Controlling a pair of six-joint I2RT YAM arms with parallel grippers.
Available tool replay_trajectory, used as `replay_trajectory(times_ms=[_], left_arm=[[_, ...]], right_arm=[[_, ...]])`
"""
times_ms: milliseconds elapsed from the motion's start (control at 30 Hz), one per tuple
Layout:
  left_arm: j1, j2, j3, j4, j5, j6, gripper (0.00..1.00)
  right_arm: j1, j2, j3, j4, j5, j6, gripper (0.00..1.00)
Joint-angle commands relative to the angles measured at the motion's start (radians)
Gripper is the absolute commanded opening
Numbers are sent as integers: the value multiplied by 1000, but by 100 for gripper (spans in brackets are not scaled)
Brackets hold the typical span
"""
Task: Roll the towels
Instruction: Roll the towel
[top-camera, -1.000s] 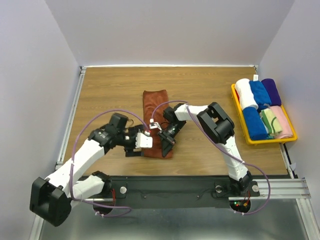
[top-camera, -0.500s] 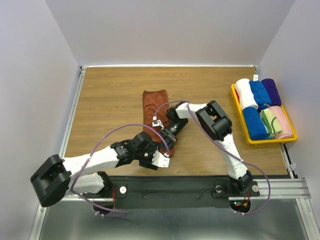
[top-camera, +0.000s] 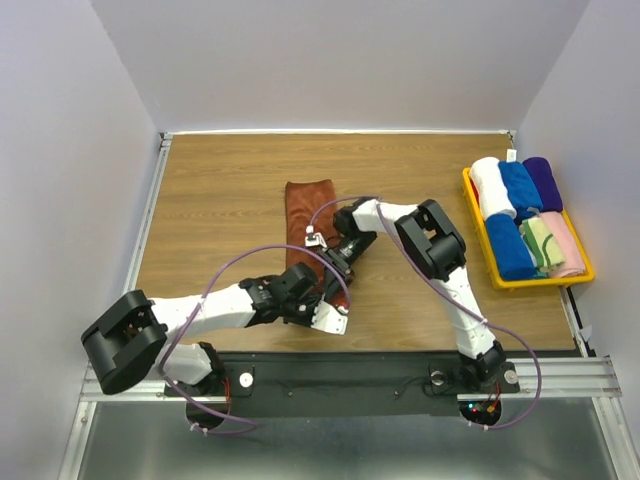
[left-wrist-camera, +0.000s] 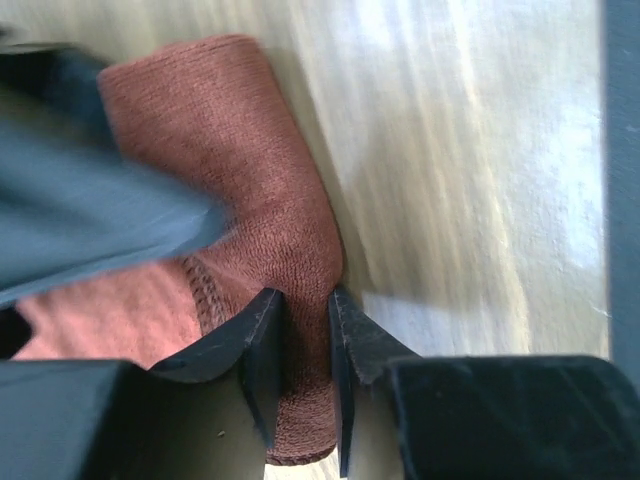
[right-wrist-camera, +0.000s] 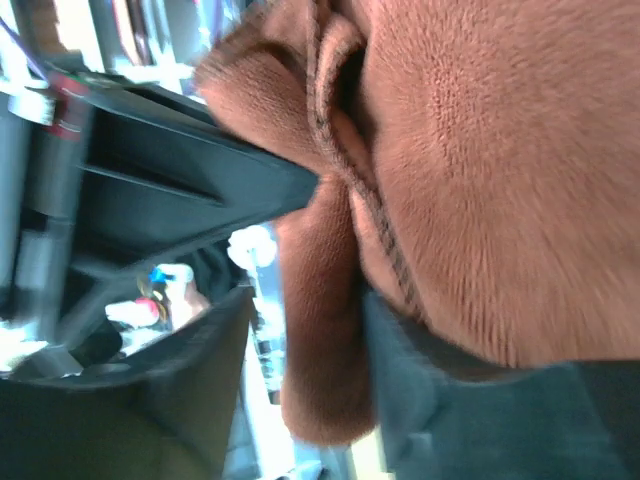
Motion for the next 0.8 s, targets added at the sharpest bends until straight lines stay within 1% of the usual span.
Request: replay_trajectory(times_ms=[0, 67, 100, 133, 167, 200, 233, 333, 367, 400, 467, 533, 567, 600, 633, 667, 700, 733, 767], left_arm=[[10, 48, 69, -238, 140, 19, 23], [29, 57, 89, -270, 205, 12, 23], [58, 74, 113, -282, 228, 7, 23], [76, 85, 129, -296, 249, 7, 23], [98, 120, 146, -327, 295, 7, 23], [152, 141, 190, -348, 324, 12, 23], [182, 166, 214, -403, 385, 24, 23], [294, 288, 326, -491, 470, 62, 23], [317, 324, 356, -553, 523, 76, 24], [338, 391, 383, -586, 551, 88, 24], [390, 453, 458, -639, 602, 119, 26], [443, 570, 524, -727, 640, 151, 29], [460, 571, 549, -756, 653, 162, 29], [472, 644, 572, -790, 665, 179, 30], [486, 684, 625, -855, 696, 202, 31], [504, 721, 652, -856, 708, 214, 31], [527, 788, 675, -908, 723, 235, 31], [541, 819, 720, -933, 739, 248, 31], [550, 877, 744, -987, 763, 262, 31]], right_arm=[[-78, -94, 103, 47, 47, 64, 64], [-124, -122, 135, 72, 73, 136, 70], [-141, -162, 158, 108, 97, 191, 78], [-159, -180, 167, 127, 108, 209, 86], [-196, -227, 172, 147, 121, 232, 88], [-214, -254, 170, 194, 134, 252, 93], [-245, -286, 155, 214, 168, 265, 99], [-296, -413, 99, 302, 235, 268, 100], [-301, -444, 62, 309, 252, 253, 100], [-305, -479, 42, 319, 269, 234, 100], [-305, -577, -12, 328, 320, 172, 100], [-304, -680, -104, 333, 349, 102, 100], [-302, -714, -139, 340, 351, 84, 100], [-298, -746, -212, 357, 357, 70, 100], [-267, -804, -240, 368, 395, 50, 100], [-244, -826, -266, 377, 421, 38, 100], [-215, -847, -293, 383, 453, 27, 99], [-183, -863, -332, 410, 490, 19, 98], [-111, -892, -358, 430, 568, 10, 98]])
